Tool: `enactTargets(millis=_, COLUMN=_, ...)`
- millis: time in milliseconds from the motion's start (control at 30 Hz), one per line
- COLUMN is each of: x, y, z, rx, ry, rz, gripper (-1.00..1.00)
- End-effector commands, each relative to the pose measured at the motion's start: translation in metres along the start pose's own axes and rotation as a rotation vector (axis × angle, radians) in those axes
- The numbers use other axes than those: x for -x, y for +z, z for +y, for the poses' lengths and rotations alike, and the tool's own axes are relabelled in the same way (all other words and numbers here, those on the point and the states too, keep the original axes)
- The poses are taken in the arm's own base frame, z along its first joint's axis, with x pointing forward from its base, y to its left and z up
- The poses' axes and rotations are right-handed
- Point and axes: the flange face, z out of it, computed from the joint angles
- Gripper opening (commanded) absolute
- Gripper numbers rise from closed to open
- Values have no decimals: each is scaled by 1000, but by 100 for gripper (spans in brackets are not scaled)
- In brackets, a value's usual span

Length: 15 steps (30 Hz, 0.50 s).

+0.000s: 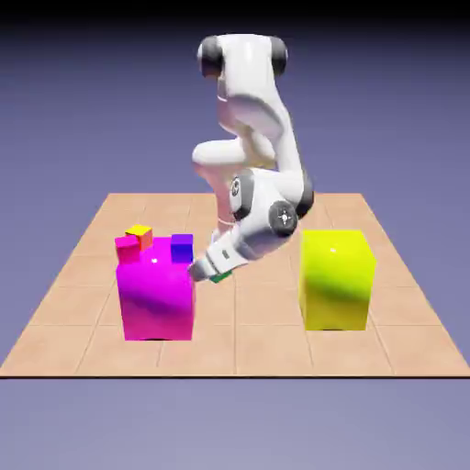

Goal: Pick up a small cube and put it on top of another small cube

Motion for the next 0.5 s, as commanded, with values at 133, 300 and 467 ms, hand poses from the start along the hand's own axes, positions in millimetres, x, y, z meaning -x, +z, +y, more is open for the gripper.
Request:
enactTargets(millis=133, x=48, y=-27, z=58, rx=19, ry=49, rz=21, gripper=-100)
enactTargets(millis=300, x=37, y=30, z=51, rx=19, ry=49, rz=21, gripper=-100)
enactTargets(millis=467, x=40, y=8, z=54, rx=20, ry=50, rz=21, gripper=100)
